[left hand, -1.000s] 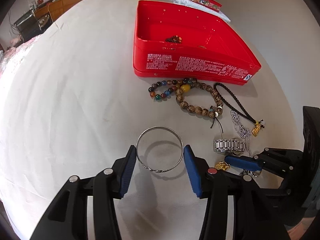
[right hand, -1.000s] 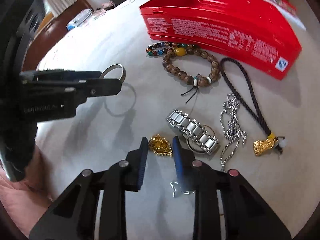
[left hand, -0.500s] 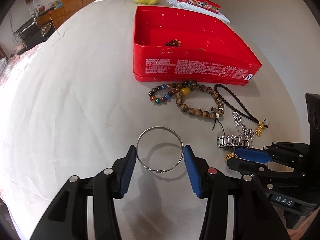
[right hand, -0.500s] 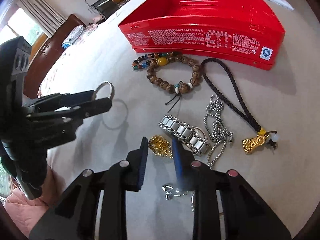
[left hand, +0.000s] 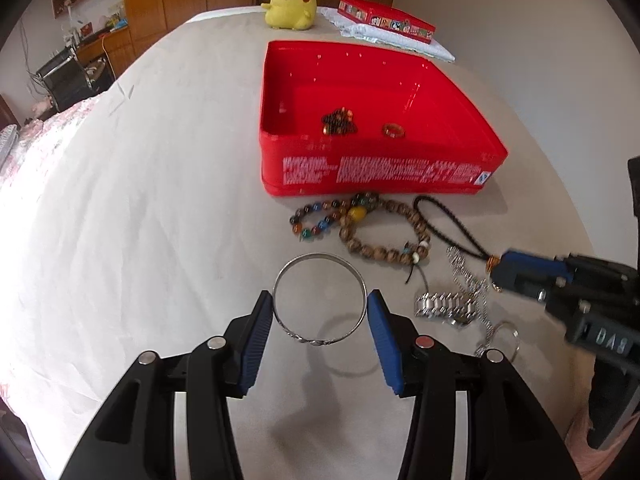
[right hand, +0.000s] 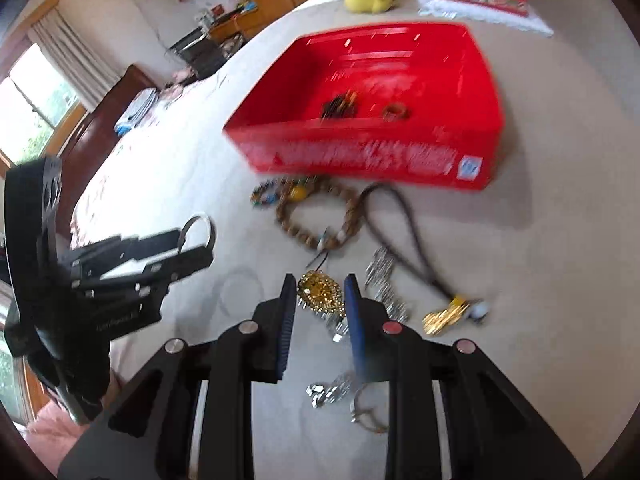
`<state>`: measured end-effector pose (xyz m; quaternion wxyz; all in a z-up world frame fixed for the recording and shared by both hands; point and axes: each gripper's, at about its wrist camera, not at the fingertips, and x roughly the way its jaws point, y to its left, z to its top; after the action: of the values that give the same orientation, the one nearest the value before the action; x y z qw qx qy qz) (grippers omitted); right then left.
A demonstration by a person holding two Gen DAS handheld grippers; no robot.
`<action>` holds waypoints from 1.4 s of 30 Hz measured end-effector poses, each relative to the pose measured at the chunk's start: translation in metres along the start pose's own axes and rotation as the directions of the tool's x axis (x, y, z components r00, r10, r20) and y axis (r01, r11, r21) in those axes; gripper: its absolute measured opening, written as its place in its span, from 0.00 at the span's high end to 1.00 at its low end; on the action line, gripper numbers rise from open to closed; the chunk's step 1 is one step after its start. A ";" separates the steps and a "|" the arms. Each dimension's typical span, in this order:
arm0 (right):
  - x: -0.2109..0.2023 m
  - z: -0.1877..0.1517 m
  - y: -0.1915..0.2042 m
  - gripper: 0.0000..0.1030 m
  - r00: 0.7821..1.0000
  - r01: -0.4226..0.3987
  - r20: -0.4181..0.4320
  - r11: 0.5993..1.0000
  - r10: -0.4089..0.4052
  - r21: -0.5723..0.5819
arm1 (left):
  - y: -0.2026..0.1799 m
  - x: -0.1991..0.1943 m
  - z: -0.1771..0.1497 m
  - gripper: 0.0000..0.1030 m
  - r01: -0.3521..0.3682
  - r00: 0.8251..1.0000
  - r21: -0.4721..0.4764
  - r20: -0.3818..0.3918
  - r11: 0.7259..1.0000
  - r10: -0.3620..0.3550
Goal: Organize jewelry
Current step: 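Grasp the gold pendant with the right tool while the left tool holds the bangle, then lower bangle and gold pendant into the red tray and open both tools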
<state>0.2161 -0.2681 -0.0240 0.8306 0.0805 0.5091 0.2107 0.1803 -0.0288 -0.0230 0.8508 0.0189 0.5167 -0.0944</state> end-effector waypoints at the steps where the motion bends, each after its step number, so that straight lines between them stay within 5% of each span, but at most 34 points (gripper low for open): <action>1: -0.003 0.007 0.002 0.78 1.000 0.010 0.013 1.000 -0.010 0.003 | -0.002 -0.004 0.008 0.52 0.004 1.000 0.003 0.004 1.000 -0.004; 9: 0.003 0.081 -0.004 0.78 0.994 0.036 0.099 0.997 -0.043 0.068 | -0.013 -0.015 0.086 0.52 0.020 0.994 -0.008 0.108 1.000 -0.019; 15: 0.047 0.129 -0.024 0.78 0.994 0.065 0.079 0.993 -0.073 0.102 | -0.018 0.036 0.146 0.52 0.073 0.994 -0.035 0.081 0.997 -0.070; 21: 0.089 0.156 -0.041 0.78 0.985 0.166 0.022 0.981 -0.169 0.102 | -0.017 0.097 0.186 0.53 0.037 0.999 -0.049 0.003 0.998 -0.037; 30: 0.112 0.168 -0.044 0.74 0.980 0.196 0.002 0.978 -0.197 0.064 | -0.015 0.133 0.196 0.52 0.009 0.998 -0.039 -0.067 0.999 -0.012; 31: 0.111 0.168 -0.044 0.69 0.980 0.196 0.011 0.978 -0.197 0.066 | -0.015 0.132 0.194 0.52 0.010 0.998 -0.041 -0.066 0.999 -0.012; 42: 0.082 0.161 -0.041 0.68 0.984 0.156 0.075 0.984 -0.162 0.083 | -0.008 0.079 0.185 0.45 0.036 0.999 -0.069 0.035 0.997 -0.033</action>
<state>0.4008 -0.2569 -0.0295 0.8611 0.0799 0.4873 0.1206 0.3761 -0.0714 -0.0060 0.8578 -0.0213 0.5054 -0.0913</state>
